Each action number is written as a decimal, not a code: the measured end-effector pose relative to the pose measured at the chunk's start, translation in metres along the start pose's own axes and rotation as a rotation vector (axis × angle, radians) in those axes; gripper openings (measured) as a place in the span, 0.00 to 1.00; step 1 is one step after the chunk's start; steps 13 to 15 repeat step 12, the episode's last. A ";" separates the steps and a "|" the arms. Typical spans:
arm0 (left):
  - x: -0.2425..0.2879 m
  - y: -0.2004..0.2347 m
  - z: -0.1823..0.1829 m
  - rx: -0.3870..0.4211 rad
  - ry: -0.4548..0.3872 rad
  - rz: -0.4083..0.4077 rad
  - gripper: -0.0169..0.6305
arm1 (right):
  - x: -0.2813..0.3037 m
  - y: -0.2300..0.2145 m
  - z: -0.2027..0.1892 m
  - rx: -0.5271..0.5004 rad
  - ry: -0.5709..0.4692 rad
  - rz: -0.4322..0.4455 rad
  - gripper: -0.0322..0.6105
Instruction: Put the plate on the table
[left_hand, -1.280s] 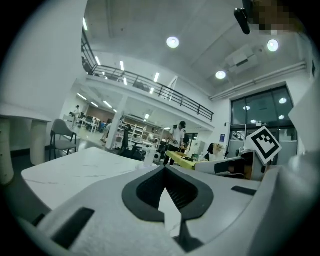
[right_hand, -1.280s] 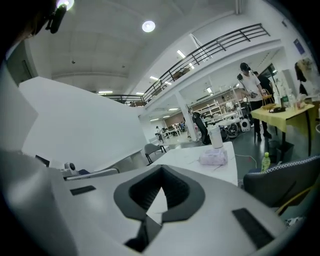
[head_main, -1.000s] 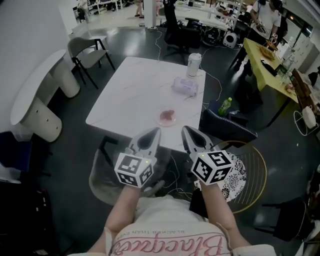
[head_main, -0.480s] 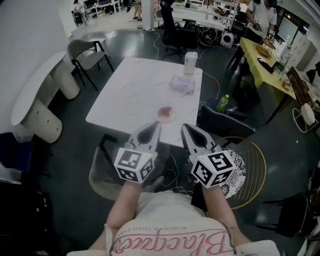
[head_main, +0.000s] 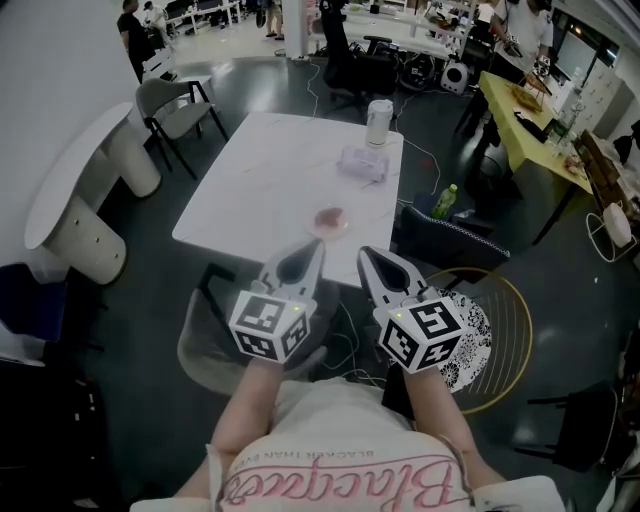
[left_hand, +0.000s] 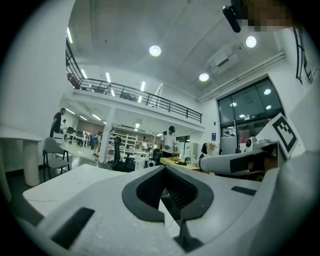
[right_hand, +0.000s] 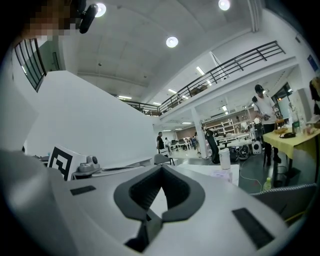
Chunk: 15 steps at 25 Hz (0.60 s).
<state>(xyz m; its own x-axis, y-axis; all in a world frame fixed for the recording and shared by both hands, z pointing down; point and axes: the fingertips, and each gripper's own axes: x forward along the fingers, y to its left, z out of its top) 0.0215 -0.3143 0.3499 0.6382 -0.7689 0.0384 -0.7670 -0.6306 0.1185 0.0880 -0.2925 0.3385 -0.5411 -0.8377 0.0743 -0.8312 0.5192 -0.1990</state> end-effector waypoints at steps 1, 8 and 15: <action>0.000 -0.001 0.000 0.002 0.002 0.000 0.03 | 0.000 0.000 -0.001 0.003 0.000 0.001 0.05; 0.000 -0.007 -0.005 0.016 0.024 -0.003 0.03 | -0.004 -0.002 -0.007 0.016 0.009 -0.003 0.05; -0.001 -0.006 -0.010 0.030 0.045 0.004 0.03 | -0.003 -0.003 -0.011 0.026 0.021 -0.004 0.05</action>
